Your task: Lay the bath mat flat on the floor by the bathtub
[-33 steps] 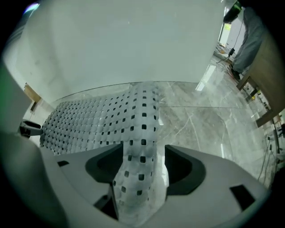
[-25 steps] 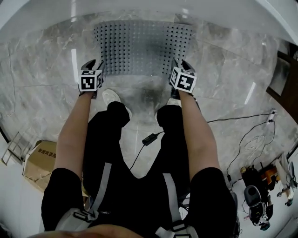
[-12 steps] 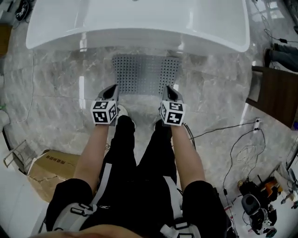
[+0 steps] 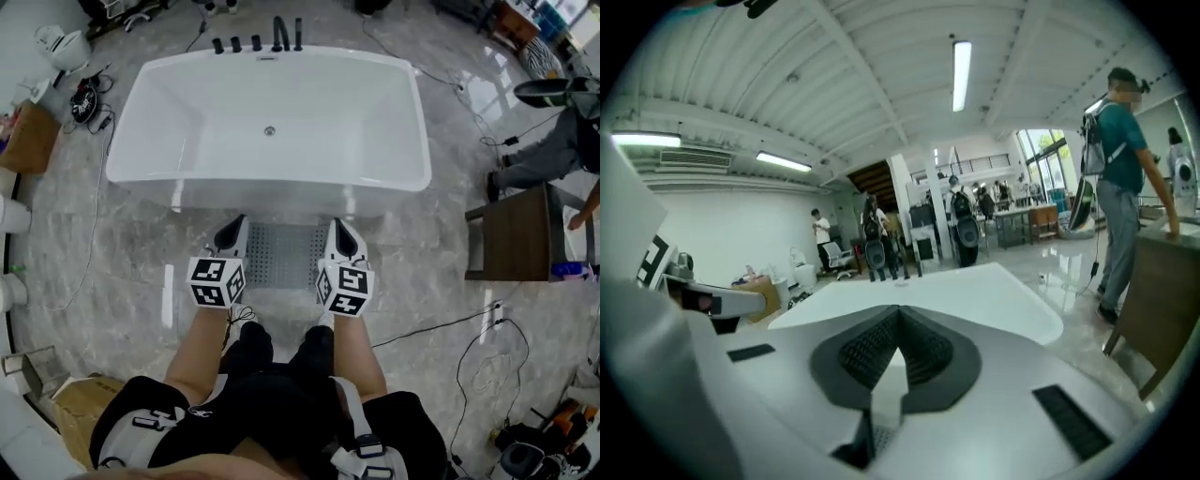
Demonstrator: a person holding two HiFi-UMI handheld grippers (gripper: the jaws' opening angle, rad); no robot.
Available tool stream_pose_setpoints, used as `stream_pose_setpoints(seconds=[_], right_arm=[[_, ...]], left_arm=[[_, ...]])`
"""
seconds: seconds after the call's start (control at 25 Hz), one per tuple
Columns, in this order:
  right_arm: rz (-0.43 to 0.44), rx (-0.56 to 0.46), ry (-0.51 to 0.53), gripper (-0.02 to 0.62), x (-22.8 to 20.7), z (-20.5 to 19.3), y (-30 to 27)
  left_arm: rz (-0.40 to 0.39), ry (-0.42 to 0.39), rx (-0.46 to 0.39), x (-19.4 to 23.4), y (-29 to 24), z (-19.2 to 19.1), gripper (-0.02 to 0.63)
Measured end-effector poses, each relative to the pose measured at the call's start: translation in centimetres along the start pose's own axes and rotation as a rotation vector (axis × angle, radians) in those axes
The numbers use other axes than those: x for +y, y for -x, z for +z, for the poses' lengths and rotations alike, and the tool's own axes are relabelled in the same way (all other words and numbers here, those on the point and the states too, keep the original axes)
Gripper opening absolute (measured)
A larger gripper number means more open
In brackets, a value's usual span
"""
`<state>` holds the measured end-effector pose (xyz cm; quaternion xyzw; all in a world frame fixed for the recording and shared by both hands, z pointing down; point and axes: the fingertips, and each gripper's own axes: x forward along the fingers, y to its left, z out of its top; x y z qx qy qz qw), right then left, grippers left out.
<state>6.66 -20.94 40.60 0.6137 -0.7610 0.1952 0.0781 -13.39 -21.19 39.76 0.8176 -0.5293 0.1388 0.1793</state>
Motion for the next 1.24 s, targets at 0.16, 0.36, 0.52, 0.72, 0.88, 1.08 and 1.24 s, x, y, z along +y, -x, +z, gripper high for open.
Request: stream_pose_setpoints(seconds=[0.16, 0.36, 0.52, 0.72, 0.88, 1.08, 1.24], right_arm=[[0.030, -0.144, 0.011, 0.005, 1.0, 9.9, 3.8], [0.063, -0.280, 0.039, 0.005, 2.6, 17.7, 8.3], [0.090, -0.333, 0.052, 0.005, 4.1, 19.6, 10.6], [0.114, -0.340, 0.052, 0.005, 5.9, 19.2, 12.0], [0.103, -0.336, 0.062, 0.005, 6.8, 18.9, 12.9], [0.099, -0.335, 0.064, 0.005, 6.4, 18.9, 13.3], [0.107, -0.335, 0.059, 0.005, 5.4, 18.6, 13.7]], left_arm=[[0.006, -0.058, -0.134, -1.6, 4.5, 9.4, 0.003], [0.033, -0.129, -0.243, -4.5, 9.3, 16.8, 0.003], [0.052, -0.162, -0.299, -4.9, 12.1, 19.3, 0.003], [0.011, -0.162, -0.325, -5.0, 14.0, 19.6, 0.003], [-0.022, -0.151, -0.312, -5.1, 14.5, 18.9, 0.003], [-0.043, -0.151, -0.297, -5.9, 13.9, 18.4, 0.003], [-0.070, -0.126, -0.295, -7.4, 13.6, 18.0, 0.003]])
